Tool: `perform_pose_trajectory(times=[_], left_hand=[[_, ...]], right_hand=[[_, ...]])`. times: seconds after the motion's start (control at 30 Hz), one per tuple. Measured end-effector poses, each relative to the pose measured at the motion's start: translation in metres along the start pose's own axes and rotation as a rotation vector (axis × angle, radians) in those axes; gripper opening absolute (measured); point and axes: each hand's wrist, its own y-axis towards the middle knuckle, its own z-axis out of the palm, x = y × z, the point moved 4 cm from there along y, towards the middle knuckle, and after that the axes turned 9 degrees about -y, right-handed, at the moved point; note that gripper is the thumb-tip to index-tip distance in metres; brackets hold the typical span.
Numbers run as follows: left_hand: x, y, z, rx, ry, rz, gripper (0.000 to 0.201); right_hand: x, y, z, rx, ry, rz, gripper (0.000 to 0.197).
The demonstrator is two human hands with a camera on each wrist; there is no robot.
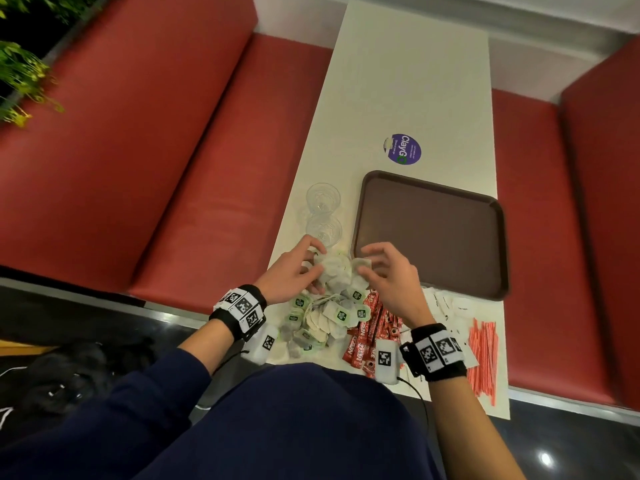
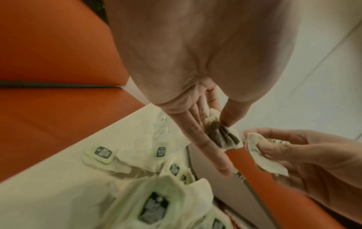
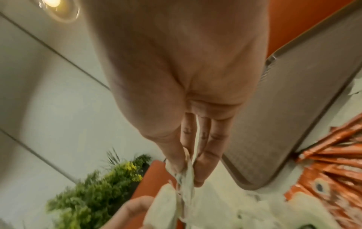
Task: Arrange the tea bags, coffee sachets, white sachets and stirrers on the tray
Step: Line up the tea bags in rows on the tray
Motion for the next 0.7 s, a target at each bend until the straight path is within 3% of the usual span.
perform_pose_trajectory(times=[0.1, 0.2, 0.33, 0.43, 0.53, 0.7], left_hand=[[-0.012, 0.003, 0.004, -0.007, -0.138, -0.008, 0.038], [-0.022, 0.01, 0.012, -0.012, -0.234, -0.014, 0.031], [-0.04, 0.019, 0.024, -0.01, -0.363, -0.005, 0.021], [-0.054, 0.023, 0.03, -0.005, -0.481, -0.006, 0.024], [-0.064, 0.028, 0.033, 0.002, -0.594, -0.022, 0.031], [-0.07, 0.04, 0.035, -0.057, -0.433, 0.044, 0.012]], right_hand=[[0.026, -0.007, -0.023, -0.094, 0.075, -0.054, 0.026], [0.052, -0.014, -0.041, -0.253, 0.081, -0.218, 0.017], [0.071, -0.018, -0.039, -0.426, -0.207, -0.537, 0.018], [0.063, -0.017, -0.026, -0.391, -0.346, -0.571, 0.014], [0.059, -0.019, -0.027, -0.386, -0.293, -0.563, 0.01], [0.058, -0.011, -0.041, -0.265, -0.255, -0.503, 0.025]])
